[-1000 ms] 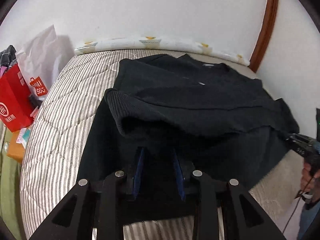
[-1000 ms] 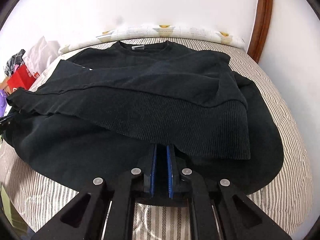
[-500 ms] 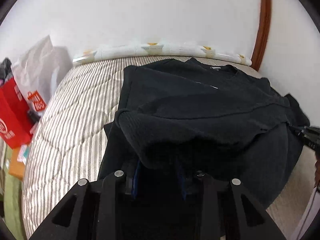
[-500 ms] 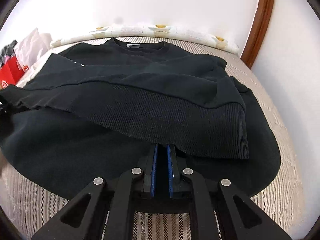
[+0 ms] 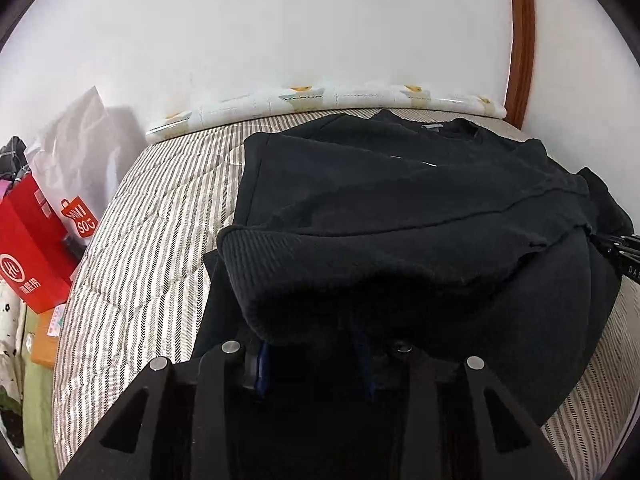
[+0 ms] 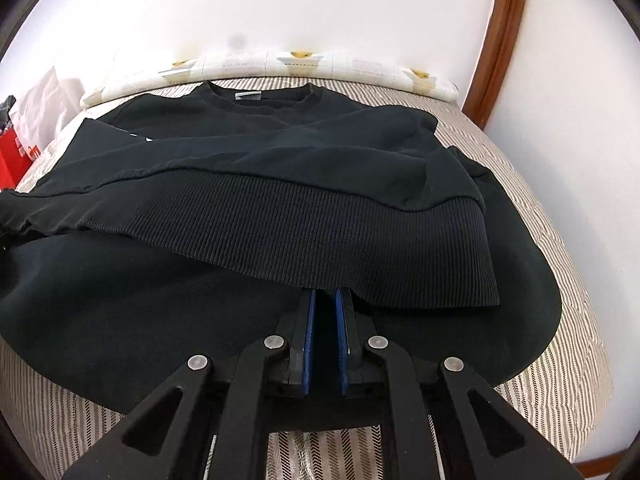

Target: Fold small clothes

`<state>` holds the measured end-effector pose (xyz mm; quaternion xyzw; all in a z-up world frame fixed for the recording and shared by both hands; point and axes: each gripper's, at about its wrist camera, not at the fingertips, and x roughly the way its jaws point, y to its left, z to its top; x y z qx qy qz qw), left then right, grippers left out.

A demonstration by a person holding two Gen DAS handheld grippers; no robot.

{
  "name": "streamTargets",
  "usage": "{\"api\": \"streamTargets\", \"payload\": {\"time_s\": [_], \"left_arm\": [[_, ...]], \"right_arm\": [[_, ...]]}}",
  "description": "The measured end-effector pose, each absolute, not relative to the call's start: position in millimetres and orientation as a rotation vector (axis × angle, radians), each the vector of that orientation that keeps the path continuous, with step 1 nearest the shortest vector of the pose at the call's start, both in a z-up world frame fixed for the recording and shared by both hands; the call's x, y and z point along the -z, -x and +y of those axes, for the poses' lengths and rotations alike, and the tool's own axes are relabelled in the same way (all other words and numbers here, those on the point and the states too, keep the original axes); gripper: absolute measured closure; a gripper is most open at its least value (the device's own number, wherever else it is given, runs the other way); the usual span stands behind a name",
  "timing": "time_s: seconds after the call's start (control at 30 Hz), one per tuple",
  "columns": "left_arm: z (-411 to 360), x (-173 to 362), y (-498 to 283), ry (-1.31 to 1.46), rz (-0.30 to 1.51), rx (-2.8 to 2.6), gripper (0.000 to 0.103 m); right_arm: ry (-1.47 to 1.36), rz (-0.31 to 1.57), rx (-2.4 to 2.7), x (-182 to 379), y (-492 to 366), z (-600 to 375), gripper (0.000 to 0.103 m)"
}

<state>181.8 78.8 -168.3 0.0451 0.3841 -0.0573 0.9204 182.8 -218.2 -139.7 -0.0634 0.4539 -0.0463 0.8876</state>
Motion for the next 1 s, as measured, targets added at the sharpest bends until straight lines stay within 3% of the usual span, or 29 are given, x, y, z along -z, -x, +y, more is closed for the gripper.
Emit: {"api": "streamTargets", "payload": {"time_s": [1.0], "left_arm": [[78.1, 169.0, -181.6, -0.106, 0.787, 0.111, 0.070]], "right_arm": [[0.118, 0.911, 0.088, 139.6, -177.4, -222.2, 0.093]]}}
